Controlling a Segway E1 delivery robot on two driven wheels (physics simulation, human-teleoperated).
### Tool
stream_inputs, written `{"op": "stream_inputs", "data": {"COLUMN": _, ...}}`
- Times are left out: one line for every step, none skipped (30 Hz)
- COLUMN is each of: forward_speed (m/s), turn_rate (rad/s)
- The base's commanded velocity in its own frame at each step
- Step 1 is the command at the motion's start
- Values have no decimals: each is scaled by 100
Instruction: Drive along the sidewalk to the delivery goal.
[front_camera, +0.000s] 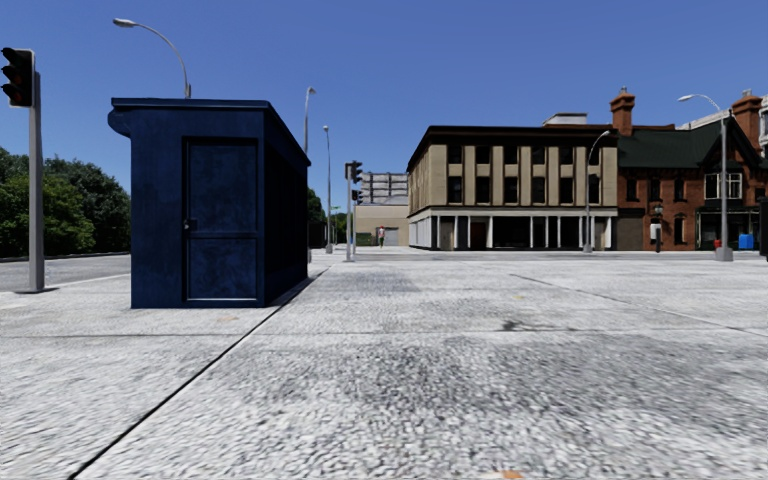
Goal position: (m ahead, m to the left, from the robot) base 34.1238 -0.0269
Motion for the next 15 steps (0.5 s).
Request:
{"op": "stream_inputs", "data": {"forward_speed": 200, "turn_rate": 0}}
{"op": "stream_inputs", "data": {"forward_speed": 200, "turn_rate": 0}}
{"op": "stream_inputs", "data": {"forward_speed": 200, "turn_rate": 0}}
{"op": "stream_inputs", "data": {"forward_speed": 200, "turn_rate": 0}}
{"op": "stream_inputs", "data": {"forward_speed": 200, "turn_rate": 0}}
{"op": "stream_inputs", "data": {"forward_speed": 200, "turn_rate": 0}}
{"op": "stream_inputs", "data": {"forward_speed": 200, "turn_rate": 0}}
{"op": "stream_inputs", "data": {"forward_speed": 200, "turn_rate": 0}}
{"op": "stream_inputs", "data": {"forward_speed": 200, "turn_rate": 0}}
{"op": "stream_inputs", "data": {"forward_speed": 200, "turn_rate": 0}}
{"op": "stream_inputs", "data": {"forward_speed": 200, "turn_rate": 0}}
{"op": "stream_inputs", "data": {"forward_speed": 200, "turn_rate": 0}}
{"op": "stream_inputs", "data": {"forward_speed": 200, "turn_rate": 0}}
{"op": "stream_inputs", "data": {"forward_speed": 200, "turn_rate": 0}}
{"op": "stream_inputs", "data": {"forward_speed": 200, "turn_rate": 0}}
